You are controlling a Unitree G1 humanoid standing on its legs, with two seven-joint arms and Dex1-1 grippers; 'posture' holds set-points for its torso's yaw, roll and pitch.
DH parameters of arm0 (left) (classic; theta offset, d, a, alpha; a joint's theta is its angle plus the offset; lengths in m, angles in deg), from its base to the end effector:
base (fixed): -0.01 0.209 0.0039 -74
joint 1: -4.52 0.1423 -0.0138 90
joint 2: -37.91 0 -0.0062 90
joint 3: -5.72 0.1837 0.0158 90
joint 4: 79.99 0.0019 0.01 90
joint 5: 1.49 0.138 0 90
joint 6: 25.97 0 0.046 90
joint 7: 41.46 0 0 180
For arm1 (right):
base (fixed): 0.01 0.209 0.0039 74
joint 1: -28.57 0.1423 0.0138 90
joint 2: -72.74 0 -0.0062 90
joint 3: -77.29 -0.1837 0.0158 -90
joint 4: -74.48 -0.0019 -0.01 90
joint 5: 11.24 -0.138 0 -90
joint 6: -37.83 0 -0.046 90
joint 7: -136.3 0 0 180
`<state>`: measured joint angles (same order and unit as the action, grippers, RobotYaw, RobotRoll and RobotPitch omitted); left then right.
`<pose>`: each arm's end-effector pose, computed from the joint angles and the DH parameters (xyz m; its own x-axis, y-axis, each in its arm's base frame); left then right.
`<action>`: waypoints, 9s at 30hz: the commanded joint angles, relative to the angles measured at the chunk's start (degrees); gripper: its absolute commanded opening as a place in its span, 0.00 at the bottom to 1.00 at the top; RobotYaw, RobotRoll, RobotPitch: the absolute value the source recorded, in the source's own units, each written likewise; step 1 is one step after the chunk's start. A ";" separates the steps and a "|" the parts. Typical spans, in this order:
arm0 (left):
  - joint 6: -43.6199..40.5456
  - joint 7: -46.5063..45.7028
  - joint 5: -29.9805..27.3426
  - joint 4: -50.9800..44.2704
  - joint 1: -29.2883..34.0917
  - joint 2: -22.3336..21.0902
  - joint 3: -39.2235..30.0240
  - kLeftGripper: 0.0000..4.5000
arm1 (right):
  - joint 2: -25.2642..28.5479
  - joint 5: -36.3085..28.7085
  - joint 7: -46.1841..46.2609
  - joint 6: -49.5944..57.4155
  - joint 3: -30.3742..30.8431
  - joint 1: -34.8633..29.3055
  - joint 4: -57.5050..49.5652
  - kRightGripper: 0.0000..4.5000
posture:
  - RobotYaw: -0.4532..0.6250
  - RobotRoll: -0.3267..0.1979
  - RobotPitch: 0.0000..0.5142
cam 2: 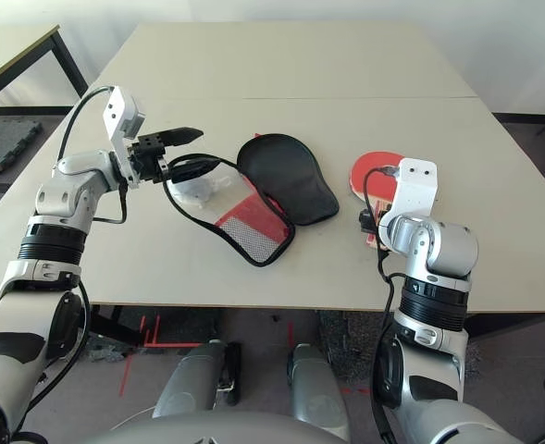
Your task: Store the ping-pong paddle in its case and zip it.
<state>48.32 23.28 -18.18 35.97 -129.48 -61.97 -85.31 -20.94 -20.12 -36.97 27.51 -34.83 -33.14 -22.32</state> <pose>0.3288 0.2159 0.1757 0.4616 -0.8838 -0.0760 0.8851 0.4533 0.1055 0.2551 -0.2223 0.1320 0.7050 -0.2111 -0.6771 0.2966 0.9549 0.0111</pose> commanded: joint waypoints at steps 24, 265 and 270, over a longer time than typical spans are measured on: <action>1.71 -1.84 0.80 -5.20 7.04 -2.46 1.15 1.00 | 7.05 -2.66 -13.67 -1.05 13.30 12.68 3.35 0.24 | 0.53 0.62 0.18; 7.83 1.05 7.07 0.81 6.27 -3.15 7.74 1.00 | 43.66 -40.88 -59.84 -4.75 4.20 -34.38 -7.61 0.00 | 0.49 0.62 0.28; 7.74 0.87 7.07 0.54 6.39 -3.79 7.37 1.00 | 45.76 -42.26 -61.52 -4.43 3.58 -35.99 -8.21 0.00 | 0.49 0.62 0.28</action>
<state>55.82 24.43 -11.42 35.97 -122.89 -64.92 -77.42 23.73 -61.88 -97.73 21.58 -31.23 -67.66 -29.37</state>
